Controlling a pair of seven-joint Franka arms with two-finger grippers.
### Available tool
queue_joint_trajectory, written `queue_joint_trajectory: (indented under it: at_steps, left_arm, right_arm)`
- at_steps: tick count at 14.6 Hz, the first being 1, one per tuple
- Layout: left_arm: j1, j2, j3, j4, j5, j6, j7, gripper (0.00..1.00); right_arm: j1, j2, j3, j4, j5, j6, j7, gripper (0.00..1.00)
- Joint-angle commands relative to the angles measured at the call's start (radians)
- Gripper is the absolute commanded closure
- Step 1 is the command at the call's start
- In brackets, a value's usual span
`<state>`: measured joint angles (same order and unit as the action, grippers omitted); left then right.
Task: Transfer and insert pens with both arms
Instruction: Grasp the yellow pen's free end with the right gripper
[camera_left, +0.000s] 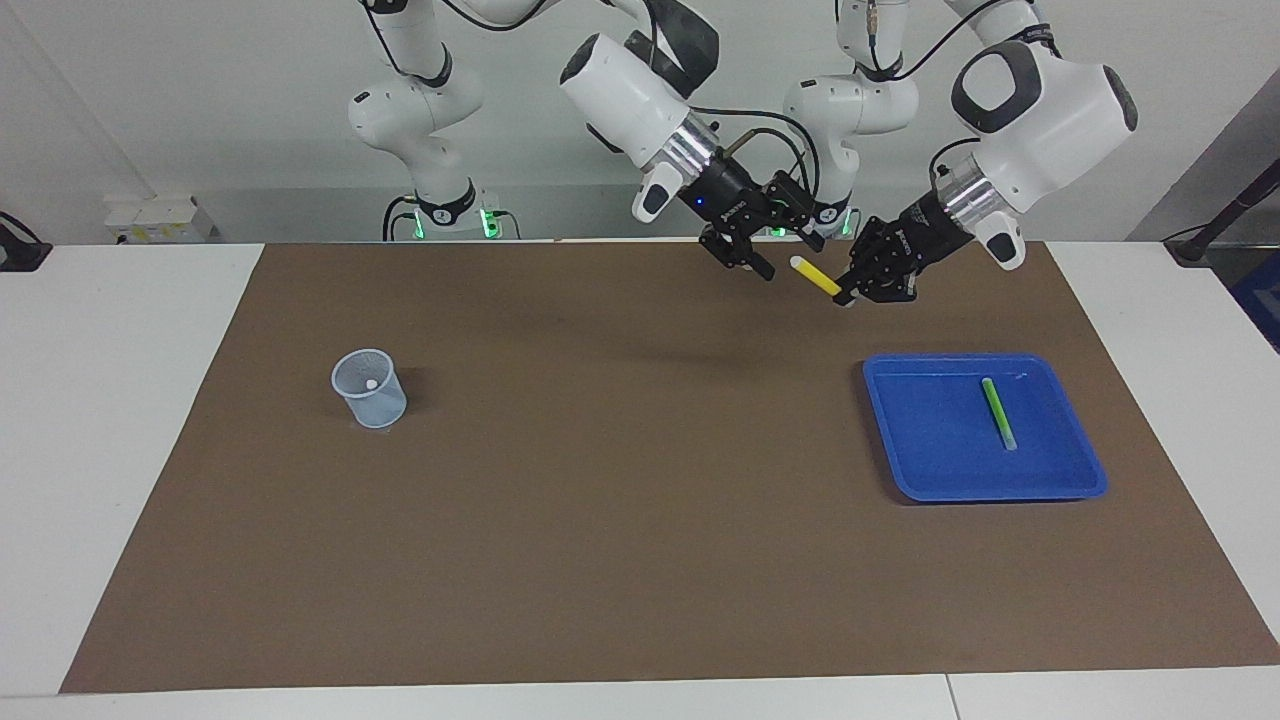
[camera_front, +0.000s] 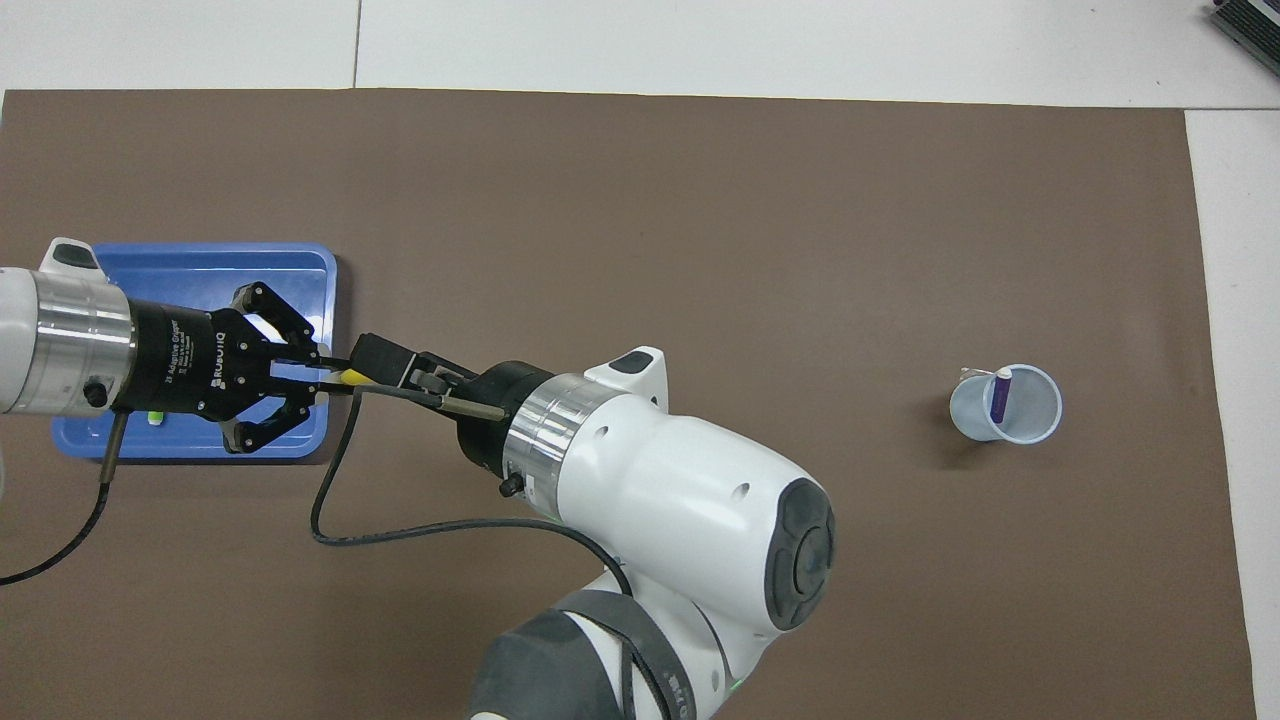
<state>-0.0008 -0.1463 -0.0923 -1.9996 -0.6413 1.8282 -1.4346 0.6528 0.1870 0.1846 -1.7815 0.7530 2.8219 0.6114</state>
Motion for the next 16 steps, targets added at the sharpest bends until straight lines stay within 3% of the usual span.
queue_joint_trajectory:
  at_steps: [1, 4, 9, 14, 16]
  left_arm:
    - [-0.016, -0.042, 0.008, -0.048, -0.017, 0.02, -0.015, 1.0]
    - [-0.038, -0.049, 0.009, -0.056, -0.017, 0.023, -0.015, 1.0]
    - [-0.038, -0.055, 0.009, -0.057, -0.017, 0.02, -0.015, 1.0]
    - [-0.038, -0.055, 0.009, -0.058, -0.017, 0.019, -0.015, 1.0]
    - [-0.038, -0.055, 0.009, -0.058, -0.017, 0.017, -0.015, 1.0]
  right_arm:
    - [0.011, 0.049, 0.003, 0.043, -0.044, 0.01, -0.015, 0.2]
    - [0.013, 0.06, 0.003, 0.051, -0.052, 0.01, -0.027, 0.25]
    - [0.01, 0.06, 0.003, 0.053, -0.116, -0.002, -0.05, 0.48]
    - [0.01, 0.061, 0.003, 0.042, -0.119, -0.005, -0.048, 0.5]
    - [0.01, 0.061, 0.003, 0.042, -0.118, -0.005, -0.05, 0.63]
